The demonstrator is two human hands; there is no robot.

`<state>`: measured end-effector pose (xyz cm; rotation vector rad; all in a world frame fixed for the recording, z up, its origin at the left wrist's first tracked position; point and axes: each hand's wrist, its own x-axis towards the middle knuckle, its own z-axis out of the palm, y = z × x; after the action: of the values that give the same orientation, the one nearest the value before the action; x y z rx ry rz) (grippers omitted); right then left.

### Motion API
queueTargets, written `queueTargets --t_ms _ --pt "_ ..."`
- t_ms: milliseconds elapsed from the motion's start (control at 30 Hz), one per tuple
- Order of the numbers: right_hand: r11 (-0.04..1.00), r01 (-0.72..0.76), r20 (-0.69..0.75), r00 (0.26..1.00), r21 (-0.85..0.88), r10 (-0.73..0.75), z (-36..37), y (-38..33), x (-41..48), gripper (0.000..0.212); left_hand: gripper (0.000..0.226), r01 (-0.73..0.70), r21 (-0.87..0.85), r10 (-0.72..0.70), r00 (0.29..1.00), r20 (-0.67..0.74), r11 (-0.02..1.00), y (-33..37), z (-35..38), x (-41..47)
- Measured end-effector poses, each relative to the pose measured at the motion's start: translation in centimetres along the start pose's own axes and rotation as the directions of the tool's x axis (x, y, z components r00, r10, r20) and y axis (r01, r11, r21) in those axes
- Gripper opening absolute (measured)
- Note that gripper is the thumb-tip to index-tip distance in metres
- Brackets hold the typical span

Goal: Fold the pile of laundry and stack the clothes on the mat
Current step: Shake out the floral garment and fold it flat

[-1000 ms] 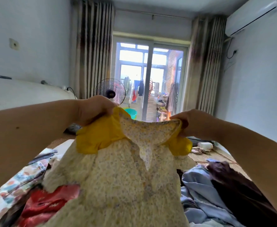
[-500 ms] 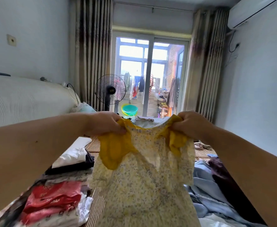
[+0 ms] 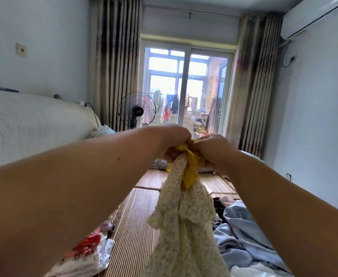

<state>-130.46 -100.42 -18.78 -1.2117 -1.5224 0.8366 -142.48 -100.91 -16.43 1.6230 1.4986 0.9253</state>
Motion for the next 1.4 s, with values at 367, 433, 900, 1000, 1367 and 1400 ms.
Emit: queueTargets --t_ms 367,433,900,1000,1367,1400 --pt "0.995 0.044 0.225 0.974 -0.089 -0.023 -2.3 -0.9 -1.1 0.029 0.015 -0.16 0.162 0.148 0.985 0.086 0.974 0.3 -2.4 -2.1" --pt "0.99 0.087 0.286 0.957 -0.11 -0.052 -2.9 -1.5 -1.1 0.032 0.041 -0.274 0.405 0.314 0.949 -0.035 0.872 -0.7 -3.3 -2.1" --pt "0.708 0.096 0.116 0.993 -0.7 -0.02 -1.7 0.4 2.2 0.015 0.008 0.028 -0.061 -0.011 0.967 0.256 0.998 -5.4 -2.6 2.5" --pt "0.891 -0.125 0.115 0.974 -0.436 0.193 0.0 2.7 4.1 0.013 0.013 0.102 -0.077 -0.087 0.98 0.18 0.992 -6.9 -1.3 4.8" --pt "0.999 0.04 -0.086 0.995 -0.017 -0.042 5.1 8.8 18.8 0.039 0.015 -0.178 0.183 0.224 0.936 -0.272 0.967 -9.5 -1.3 17.8" --pt "0.997 0.073 -0.094 0.993 0.001 -0.072 5.0 8.5 20.0 0.041 0.014 -0.207 0.207 0.264 0.915 -0.304 0.956 -9.2 -1.6 18.9"
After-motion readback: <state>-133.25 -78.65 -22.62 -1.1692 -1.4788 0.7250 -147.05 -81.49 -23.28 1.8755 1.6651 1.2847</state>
